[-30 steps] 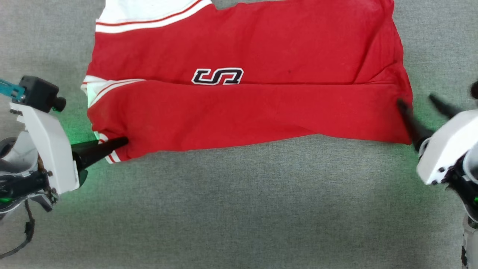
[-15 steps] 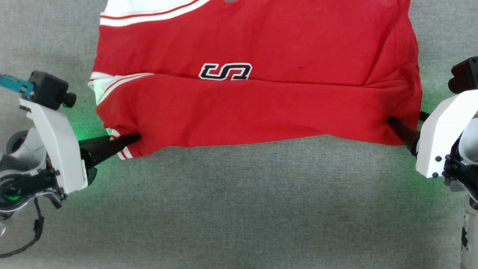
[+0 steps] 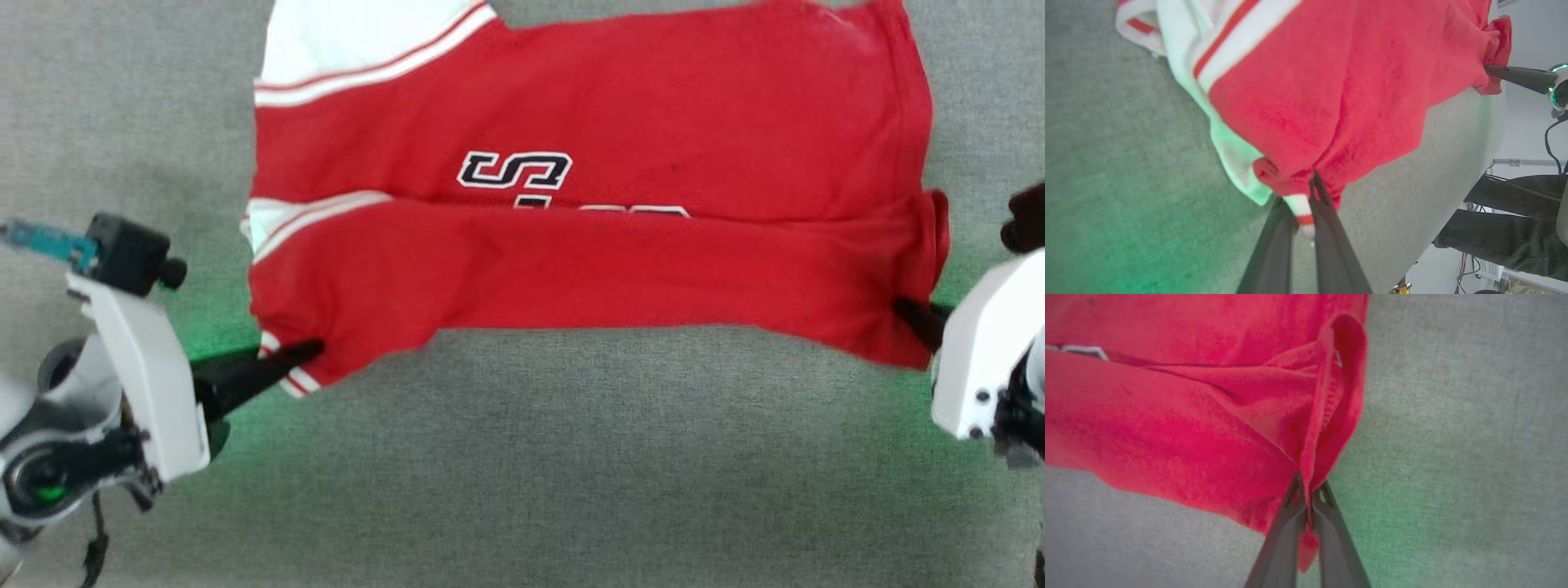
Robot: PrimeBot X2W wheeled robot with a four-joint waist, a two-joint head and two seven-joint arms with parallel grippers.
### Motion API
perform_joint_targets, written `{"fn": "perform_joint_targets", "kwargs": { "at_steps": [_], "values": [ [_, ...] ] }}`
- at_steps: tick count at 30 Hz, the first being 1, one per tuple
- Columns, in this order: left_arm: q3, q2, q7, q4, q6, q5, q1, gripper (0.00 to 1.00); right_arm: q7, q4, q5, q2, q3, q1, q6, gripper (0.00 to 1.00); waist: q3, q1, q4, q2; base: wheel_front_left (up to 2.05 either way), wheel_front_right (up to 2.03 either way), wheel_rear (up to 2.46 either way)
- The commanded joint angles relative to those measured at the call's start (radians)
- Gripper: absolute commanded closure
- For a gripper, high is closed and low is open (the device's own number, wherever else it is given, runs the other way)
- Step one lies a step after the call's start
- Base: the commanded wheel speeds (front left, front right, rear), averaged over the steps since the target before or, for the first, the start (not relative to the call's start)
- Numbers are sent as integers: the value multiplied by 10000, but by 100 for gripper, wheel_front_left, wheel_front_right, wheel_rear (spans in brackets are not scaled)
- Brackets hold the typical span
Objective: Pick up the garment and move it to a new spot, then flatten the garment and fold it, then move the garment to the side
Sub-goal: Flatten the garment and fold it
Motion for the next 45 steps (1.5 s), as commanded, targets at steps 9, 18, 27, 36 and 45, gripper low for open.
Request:
{"fn": "perform_joint_targets", "kwargs": {
  "at_steps": [9,18,27,36,45],
  "values": [
    [-61,1316,-1108,-1541,25,233,1478,100,585,-1298,532,-433,-81,1569,-1,100,-254,0,72,-1,0,0,0],
    [-83,1535,-2234,-1999,25,642,2084,0,94,-1943,813,-331,-450,2117,-1,19,-389,0,146,-1,0,0,0],
    [407,1025,-4559,-1405,23,203,2691,0,-1840,-1753,714,-369,-592,2196,1,0,-937,0,270,-1,0,0,0],
    [1587,52,-6319,866,23,887,3226,0,-7051,-386,115,-342,-204,1876,1,0,-1311,0,526,-1,0,0,0],
    [4156,-1547,-6338,3109,66,4297,2104,0,-11586,1038,-1222,324,408,1338,1,0,-967,0,-42,-1,0,0,0]
  ]
}}
